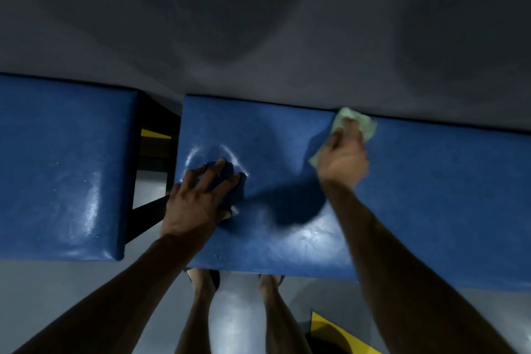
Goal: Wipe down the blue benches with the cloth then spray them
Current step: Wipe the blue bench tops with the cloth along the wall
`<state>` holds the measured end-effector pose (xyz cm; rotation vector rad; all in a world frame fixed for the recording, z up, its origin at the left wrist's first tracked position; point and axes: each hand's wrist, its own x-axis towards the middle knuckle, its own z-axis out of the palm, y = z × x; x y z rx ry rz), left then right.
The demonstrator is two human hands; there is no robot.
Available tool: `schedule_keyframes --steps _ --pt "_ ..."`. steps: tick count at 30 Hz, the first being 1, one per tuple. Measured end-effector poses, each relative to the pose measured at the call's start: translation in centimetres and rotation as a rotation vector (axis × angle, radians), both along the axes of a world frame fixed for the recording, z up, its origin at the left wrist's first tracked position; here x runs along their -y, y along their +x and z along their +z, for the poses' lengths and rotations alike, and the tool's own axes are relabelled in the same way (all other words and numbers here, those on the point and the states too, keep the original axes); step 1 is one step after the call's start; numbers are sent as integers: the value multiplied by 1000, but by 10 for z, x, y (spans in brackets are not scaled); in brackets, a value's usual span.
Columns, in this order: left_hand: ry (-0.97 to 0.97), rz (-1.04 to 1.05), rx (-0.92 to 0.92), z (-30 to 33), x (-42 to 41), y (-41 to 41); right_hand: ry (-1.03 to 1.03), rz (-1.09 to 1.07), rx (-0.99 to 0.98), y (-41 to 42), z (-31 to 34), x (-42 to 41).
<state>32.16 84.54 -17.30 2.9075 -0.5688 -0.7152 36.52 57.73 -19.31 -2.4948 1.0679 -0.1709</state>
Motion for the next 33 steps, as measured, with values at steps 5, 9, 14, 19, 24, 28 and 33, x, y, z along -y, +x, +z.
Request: schedule_keyframes --steps 5,9,14,19,24,28,33 --pt "-44 -24 6 1 -5 2 104 346 -90 37 4 -120" --pt "-85 -22 22 3 -8 4 -47 813 -67 25 4 -79" --pt "-127 -60 -43 14 -14 14 -83 634 -28 0 2 11" --pt "-342 -62 -57 28 -41 33 12 101 110 5 -8 -52" --pt "-290 10 -49 25 -75 43 176 304 -2 42 4 -181" --pt "-236 -38 -170 15 -81 38 -30 872 -152 45 4 -171" --pt "-201 -43 -191 12 -81 37 -58 725 -55 14 2 -62"
